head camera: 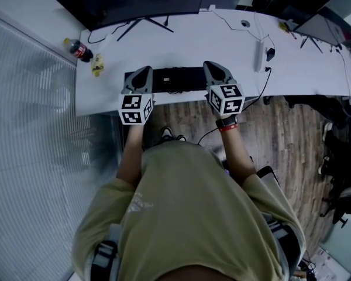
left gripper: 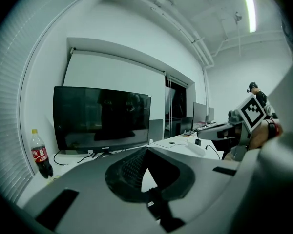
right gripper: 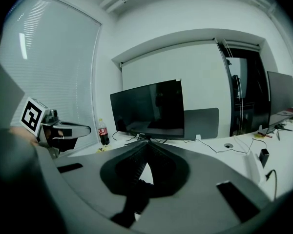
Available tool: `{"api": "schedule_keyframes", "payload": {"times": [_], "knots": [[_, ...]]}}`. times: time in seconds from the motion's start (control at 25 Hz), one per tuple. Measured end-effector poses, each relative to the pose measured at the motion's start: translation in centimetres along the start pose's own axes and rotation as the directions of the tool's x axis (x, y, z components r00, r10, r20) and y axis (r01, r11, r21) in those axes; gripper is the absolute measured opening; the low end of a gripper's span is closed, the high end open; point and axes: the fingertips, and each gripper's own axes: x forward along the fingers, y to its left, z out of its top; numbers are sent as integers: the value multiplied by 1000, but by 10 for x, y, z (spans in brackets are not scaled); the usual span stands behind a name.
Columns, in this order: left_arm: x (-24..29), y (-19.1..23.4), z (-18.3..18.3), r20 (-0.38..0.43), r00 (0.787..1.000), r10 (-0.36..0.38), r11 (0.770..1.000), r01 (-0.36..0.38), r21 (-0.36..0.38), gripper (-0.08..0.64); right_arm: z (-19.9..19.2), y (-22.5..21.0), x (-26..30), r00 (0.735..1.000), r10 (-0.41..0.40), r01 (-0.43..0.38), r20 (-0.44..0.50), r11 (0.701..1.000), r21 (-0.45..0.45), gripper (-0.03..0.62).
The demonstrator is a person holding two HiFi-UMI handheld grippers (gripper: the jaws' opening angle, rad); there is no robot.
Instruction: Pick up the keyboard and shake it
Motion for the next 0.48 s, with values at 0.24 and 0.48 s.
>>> {"api": "schedule_keyframes", "payload": {"times": [0.24, 0.48], "knots": [[2, -32, -26, -34, 999, -26, 999, 27, 33, 18, -27, -13, -23, 1000, -19, 19, 15, 999, 39, 23], [2, -91, -108, -242, 970, -19, 997, 37, 72, 20, -104, -36, -62, 993, 13, 5, -121, 989, 145, 23]]}}
